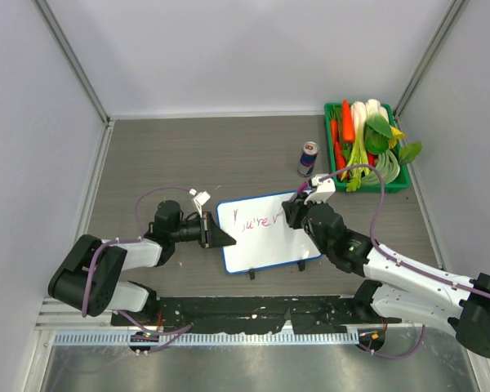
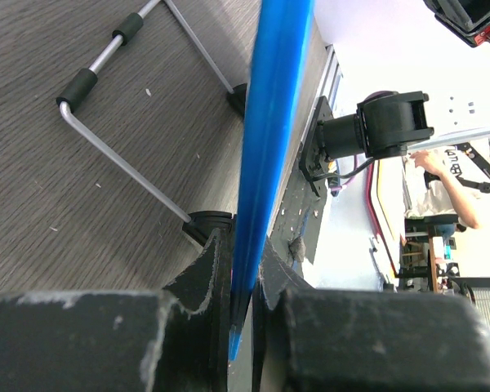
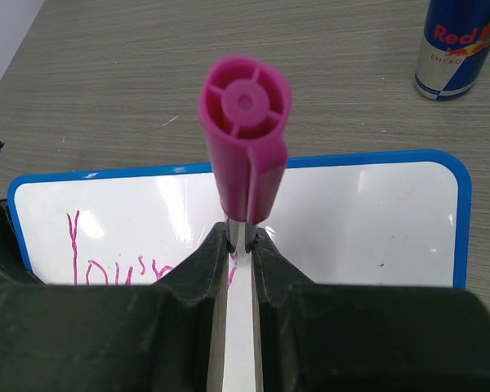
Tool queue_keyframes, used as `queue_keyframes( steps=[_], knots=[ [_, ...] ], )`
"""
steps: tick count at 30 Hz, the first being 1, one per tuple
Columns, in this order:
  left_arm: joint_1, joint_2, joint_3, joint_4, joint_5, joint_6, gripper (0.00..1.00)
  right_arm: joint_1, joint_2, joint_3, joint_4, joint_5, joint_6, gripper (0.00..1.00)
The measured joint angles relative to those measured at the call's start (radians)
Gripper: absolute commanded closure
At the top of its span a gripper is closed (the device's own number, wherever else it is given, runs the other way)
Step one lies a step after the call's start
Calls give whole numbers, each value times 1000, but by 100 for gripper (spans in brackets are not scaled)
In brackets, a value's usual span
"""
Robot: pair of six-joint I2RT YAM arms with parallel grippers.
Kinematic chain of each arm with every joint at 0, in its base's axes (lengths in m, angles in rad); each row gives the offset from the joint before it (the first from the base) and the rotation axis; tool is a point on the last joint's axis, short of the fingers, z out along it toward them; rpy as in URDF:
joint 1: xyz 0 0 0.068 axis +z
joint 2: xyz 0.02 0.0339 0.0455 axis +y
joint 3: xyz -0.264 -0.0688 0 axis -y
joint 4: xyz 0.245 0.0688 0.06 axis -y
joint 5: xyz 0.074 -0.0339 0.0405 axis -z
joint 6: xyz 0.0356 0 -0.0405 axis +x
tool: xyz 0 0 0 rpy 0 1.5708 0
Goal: Write a sentence on the whiteboard
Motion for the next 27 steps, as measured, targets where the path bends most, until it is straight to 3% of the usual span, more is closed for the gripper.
queue_keyframes(
  steps=[27],
  knots=[
    [0,0,0,1,0,0,100,-13,-30,-6,-14,-19,21,99]
  ],
)
